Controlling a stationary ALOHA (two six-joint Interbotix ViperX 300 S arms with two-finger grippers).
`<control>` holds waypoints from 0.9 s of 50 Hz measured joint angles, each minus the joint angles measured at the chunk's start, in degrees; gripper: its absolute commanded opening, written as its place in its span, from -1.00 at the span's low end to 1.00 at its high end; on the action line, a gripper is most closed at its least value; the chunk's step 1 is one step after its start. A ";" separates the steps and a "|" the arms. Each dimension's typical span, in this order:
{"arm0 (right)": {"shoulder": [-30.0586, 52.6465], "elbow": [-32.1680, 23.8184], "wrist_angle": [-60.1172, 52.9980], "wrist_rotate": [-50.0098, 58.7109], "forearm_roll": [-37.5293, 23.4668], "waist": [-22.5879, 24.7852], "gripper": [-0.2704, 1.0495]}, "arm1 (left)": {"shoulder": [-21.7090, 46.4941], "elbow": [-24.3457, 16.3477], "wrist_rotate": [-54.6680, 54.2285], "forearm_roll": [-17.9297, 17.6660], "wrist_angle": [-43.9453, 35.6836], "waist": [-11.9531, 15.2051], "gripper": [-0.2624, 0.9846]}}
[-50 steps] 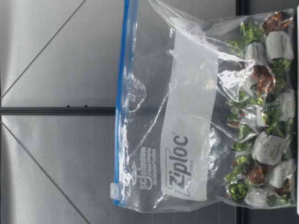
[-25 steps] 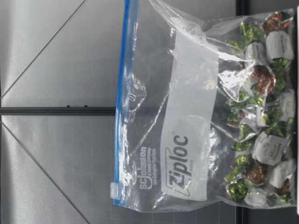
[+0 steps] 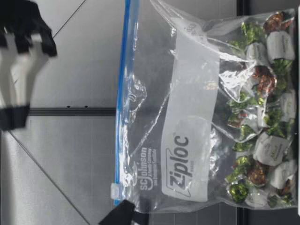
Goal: Slide open the ziploc bag.
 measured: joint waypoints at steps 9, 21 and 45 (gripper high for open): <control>5.80 -5.54 4.48 -0.26 -0.26 0.00 -0.04 | 1.14 -0.26 0.00 -0.09 -1.93 0.00 -0.19; 10.72 -10.72 13.89 -0.26 -0.35 0.00 0.09 | 1.14 -0.18 0.79 -0.09 -3.52 -0.09 -0.55; 14.24 -12.39 17.40 -0.26 -0.44 1.23 0.30 | 1.41 0.35 1.05 -0.09 -3.69 -0.09 -0.82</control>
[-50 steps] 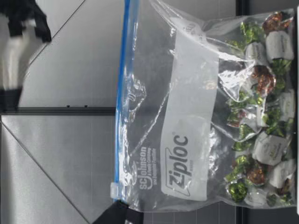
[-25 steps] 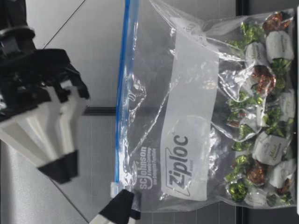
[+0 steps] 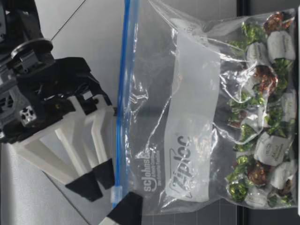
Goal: Slide open the ziploc bag.
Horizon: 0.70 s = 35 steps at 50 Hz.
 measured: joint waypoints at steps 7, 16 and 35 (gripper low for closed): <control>0.35 0.00 0.79 0.00 0.00 0.35 0.30 | 0.00 0.00 0.00 0.09 0.00 0.00 -0.82; 0.70 0.00 1.14 0.18 -0.09 0.35 0.26 | 0.00 0.00 0.00 0.09 0.00 0.00 -0.82; 1.14 -0.26 2.29 0.09 -0.09 0.35 -0.48 | 0.09 -0.09 0.00 0.09 0.00 0.09 -0.83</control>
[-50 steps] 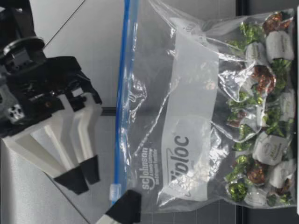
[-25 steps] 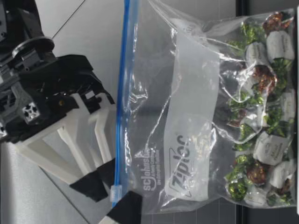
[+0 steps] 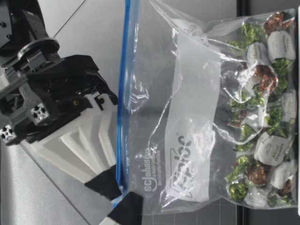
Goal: Slide open the ziploc bag.
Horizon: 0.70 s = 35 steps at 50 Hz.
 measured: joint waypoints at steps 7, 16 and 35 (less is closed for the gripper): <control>-0.09 -0.18 1.14 0.00 0.00 0.00 -0.70 | 0.00 0.00 0.00 0.09 0.00 -0.09 -0.83; -1.14 -0.18 5.19 -0.18 -0.09 0.09 -0.79 | 0.00 0.00 0.00 0.09 0.00 -0.09 -0.83; -7.73 5.80 10.90 -0.35 -0.88 0.00 -0.79 | 0.09 1.14 0.00 -0.09 -0.26 0.00 -0.83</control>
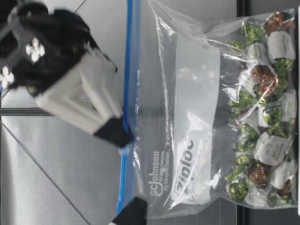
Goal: Slide open the ziploc bag.
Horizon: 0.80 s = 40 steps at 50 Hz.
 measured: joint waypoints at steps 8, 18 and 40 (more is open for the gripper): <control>-4.83 4.83 0.26 0.09 0.00 0.00 -0.79 | -0.09 0.53 0.00 0.09 0.00 0.26 -0.83; -10.46 10.72 0.26 0.26 0.00 -0.26 -0.79 | -0.09 0.97 0.00 0.00 -0.09 0.44 -0.83; -18.37 18.28 -0.35 0.62 0.00 -1.32 -0.79 | -0.09 1.14 0.09 0.00 -0.09 0.70 -0.83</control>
